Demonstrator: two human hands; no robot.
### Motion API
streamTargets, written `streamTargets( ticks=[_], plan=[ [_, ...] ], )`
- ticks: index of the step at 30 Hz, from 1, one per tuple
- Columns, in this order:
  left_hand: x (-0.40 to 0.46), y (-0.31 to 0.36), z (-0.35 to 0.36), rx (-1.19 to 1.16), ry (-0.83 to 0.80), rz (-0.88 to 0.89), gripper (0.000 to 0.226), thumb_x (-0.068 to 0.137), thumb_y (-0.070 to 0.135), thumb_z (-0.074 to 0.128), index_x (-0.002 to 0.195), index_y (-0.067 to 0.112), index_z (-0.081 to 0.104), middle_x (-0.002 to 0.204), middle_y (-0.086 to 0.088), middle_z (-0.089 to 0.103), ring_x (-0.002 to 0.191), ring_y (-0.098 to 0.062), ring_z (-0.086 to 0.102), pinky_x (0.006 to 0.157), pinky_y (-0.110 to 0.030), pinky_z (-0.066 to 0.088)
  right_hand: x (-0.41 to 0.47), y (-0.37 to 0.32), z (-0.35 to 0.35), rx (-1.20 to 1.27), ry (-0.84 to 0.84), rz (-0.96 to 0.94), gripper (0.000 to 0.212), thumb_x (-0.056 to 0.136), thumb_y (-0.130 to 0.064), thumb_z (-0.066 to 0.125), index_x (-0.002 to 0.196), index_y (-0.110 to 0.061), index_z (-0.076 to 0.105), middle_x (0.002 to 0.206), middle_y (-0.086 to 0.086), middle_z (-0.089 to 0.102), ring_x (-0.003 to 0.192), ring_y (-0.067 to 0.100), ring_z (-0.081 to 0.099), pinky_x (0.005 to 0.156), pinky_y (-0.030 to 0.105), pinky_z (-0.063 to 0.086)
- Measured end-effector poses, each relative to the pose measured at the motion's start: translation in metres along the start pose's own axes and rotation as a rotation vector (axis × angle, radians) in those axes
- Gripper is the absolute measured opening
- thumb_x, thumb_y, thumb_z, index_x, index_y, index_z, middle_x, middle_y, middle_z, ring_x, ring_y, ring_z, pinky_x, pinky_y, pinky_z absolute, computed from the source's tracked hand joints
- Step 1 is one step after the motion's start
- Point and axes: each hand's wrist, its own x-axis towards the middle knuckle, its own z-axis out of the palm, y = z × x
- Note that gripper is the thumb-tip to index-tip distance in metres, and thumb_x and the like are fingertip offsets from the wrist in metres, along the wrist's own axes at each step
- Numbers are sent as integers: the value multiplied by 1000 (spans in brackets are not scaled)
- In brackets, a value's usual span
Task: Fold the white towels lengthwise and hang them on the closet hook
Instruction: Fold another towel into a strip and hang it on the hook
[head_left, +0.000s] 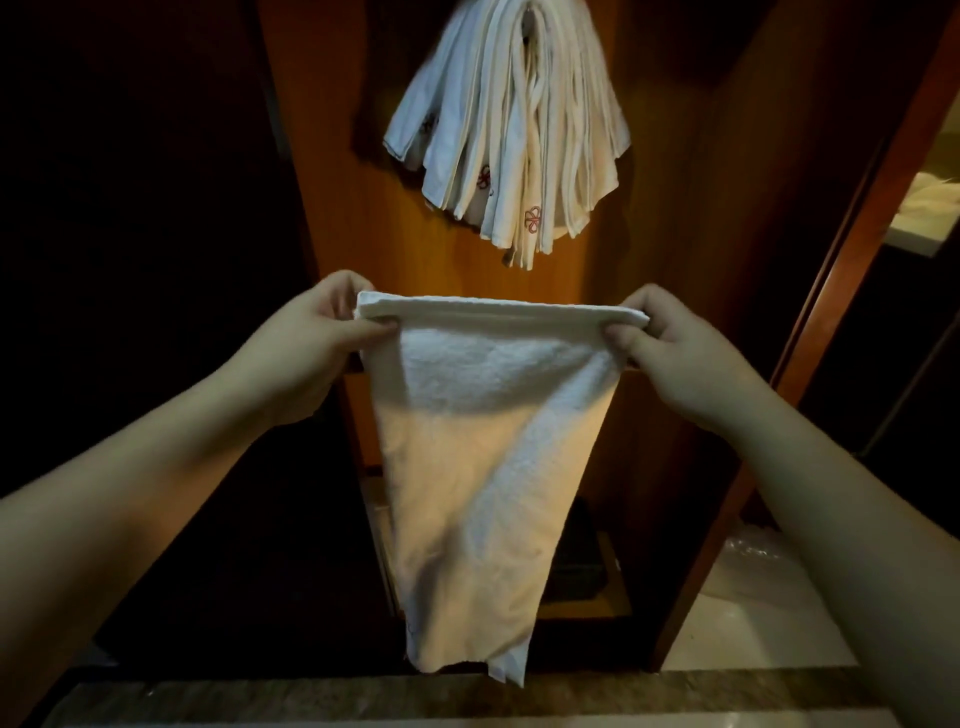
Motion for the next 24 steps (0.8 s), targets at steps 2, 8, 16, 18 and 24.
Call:
streamTargets(
  ticks=[2, 8, 16, 18, 24],
  plan=[
    [-6, -5, 3, -8, 15, 29, 17, 95, 3, 58, 93, 19, 55, 87, 3, 62, 78, -12, 62, 68, -28, 52, -7, 0, 14, 69, 76, 0, 16, 102, -36, 53, 87, -41, 54, 79, -26, 64, 75, -7, 60, 61, 10, 44],
    [-23, -12, 4, -258, 63, 198, 13, 88, 9, 63, 86, 19, 71, 79, 3, 71, 72, -12, 67, 64, -24, 55, -14, -9, 38, 221, 330, -32, 11, 102, -43, 50, 91, -45, 52, 81, -36, 59, 75, -14, 56, 60, 3, 40],
    [-39, -45, 29, -654, 140, 28, 17, 84, 17, 56, 95, 9, 66, 83, -8, 72, 74, -20, 69, 69, -30, 58, -25, -2, 46, 641, 99, 106, 32, 78, -63, 68, 106, -48, 64, 106, -16, 73, 101, 9, 70, 72, 23, 56],
    [-42, -49, 31, -647, 122, 29, 17, 84, 17, 56, 95, 8, 66, 83, -8, 72, 73, -20, 69, 66, -29, 58, -33, 11, 40, 942, -162, 224, 64, 64, -55, 87, 118, -25, 71, 116, 3, 74, 108, 23, 71, 79, 32, 59],
    [-50, -54, 31, -569, 37, 22, 13, 80, 20, 65, 87, 13, 74, 83, -11, 72, 73, -21, 70, 66, -30, 59, -49, 31, 33, 965, -521, 391, 57, 70, -41, 88, 120, -18, 73, 131, 15, 66, 124, 33, 62, 96, 40, 55]
  ],
)
